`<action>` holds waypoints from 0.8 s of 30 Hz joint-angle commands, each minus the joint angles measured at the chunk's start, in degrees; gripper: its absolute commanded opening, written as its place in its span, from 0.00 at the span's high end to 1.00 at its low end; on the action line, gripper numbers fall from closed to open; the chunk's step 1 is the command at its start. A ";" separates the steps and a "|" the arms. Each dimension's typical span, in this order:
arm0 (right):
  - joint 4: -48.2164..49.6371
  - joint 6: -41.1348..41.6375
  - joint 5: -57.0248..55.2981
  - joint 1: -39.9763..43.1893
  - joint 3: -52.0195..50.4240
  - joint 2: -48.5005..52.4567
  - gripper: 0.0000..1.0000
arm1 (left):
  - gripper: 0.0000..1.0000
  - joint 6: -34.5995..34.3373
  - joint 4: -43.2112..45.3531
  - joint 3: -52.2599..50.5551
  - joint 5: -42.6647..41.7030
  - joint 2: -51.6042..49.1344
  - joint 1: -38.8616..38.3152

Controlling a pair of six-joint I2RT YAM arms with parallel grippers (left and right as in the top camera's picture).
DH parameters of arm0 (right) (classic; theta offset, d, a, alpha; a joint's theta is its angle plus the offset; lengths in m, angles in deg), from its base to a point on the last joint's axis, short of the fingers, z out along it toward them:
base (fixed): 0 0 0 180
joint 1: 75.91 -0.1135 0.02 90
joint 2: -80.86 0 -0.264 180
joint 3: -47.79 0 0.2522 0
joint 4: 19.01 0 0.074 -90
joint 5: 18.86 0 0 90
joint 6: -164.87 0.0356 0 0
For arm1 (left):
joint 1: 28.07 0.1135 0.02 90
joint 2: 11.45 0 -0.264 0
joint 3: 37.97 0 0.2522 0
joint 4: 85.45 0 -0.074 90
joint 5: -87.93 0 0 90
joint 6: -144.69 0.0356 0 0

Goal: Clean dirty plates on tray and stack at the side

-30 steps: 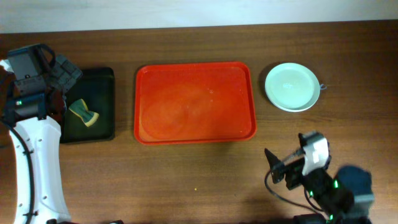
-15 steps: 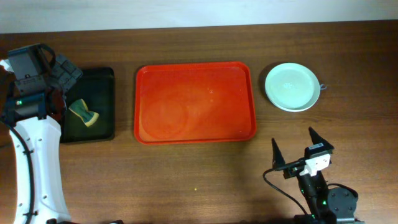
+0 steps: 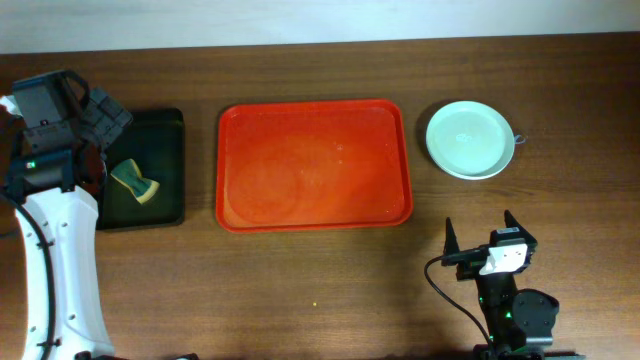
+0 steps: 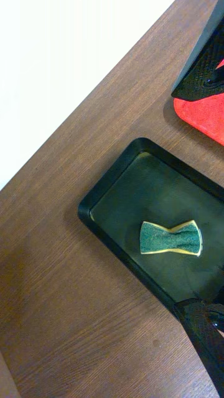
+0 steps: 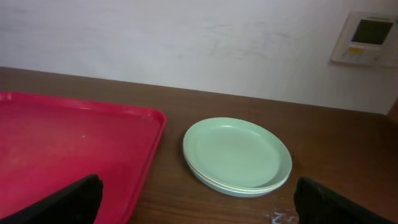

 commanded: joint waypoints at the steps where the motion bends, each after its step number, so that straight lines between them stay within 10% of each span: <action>1: -0.33 0.24 -1.46 0.17 -0.42 -0.50 0.01 | 0.01 0.11 -0.07 0.17 0.04 0.02 0.15; 24: -0.31 0.24 -1.46 0.17 -0.42 -0.48 0.01 | 0.01 0.37 -1.95 0.17 2.43 0.04 0.15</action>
